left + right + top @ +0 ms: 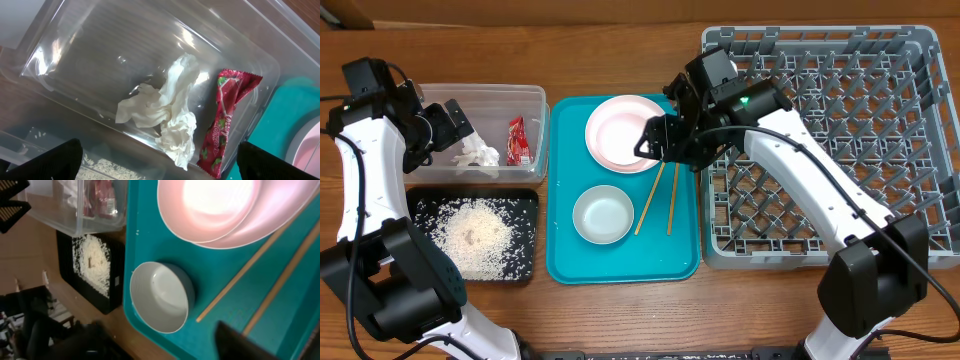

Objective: Sort waste into correct bins and load items into the dishwasher
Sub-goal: 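Reach right gripper over teal tray toward the wooden chopsticks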

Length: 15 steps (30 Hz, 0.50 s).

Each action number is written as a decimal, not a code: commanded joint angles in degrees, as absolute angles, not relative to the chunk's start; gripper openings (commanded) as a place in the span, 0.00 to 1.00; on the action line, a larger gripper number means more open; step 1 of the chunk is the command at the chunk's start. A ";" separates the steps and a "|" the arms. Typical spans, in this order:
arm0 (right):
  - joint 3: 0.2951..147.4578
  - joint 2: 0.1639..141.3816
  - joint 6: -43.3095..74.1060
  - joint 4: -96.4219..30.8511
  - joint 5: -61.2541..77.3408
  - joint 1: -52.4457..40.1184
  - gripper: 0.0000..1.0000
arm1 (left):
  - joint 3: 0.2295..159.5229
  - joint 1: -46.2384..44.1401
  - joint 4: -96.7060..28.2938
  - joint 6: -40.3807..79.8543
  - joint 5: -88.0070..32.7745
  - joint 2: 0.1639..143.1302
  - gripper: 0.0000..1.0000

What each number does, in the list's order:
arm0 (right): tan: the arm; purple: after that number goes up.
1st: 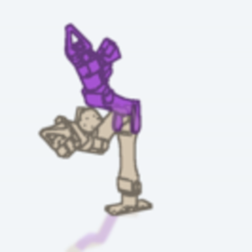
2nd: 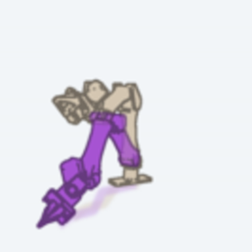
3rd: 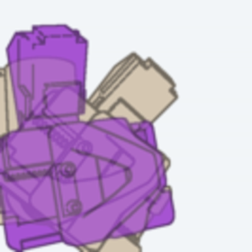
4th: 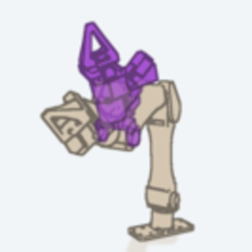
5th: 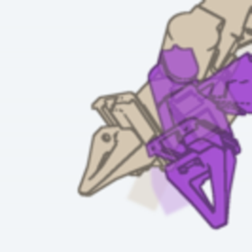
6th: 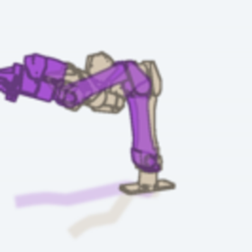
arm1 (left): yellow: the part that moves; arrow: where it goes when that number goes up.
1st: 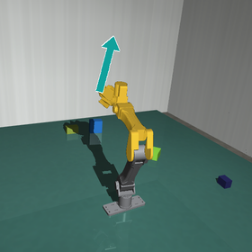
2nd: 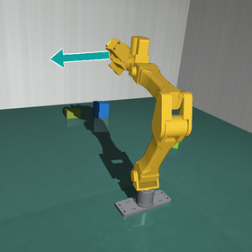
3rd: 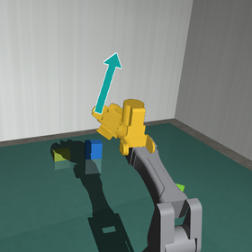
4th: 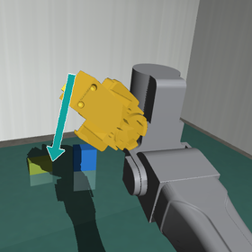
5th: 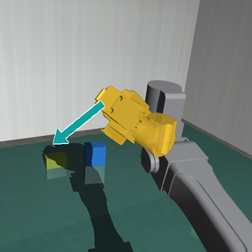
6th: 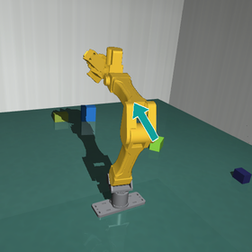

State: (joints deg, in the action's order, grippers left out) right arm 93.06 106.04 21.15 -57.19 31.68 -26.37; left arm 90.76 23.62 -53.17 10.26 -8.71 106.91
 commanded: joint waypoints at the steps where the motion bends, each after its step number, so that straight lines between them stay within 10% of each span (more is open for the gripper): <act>1: 93.76 105.89 21.28 -56.95 33.93 -28.32 0.14 | 91.66 23.18 -53.30 9.19 -8.38 104.97 1.00; 15: 93.71 105.89 47.24 -60.80 -9.72 -39.48 0.04 | 91.66 23.18 -53.30 9.19 -8.38 104.97 1.00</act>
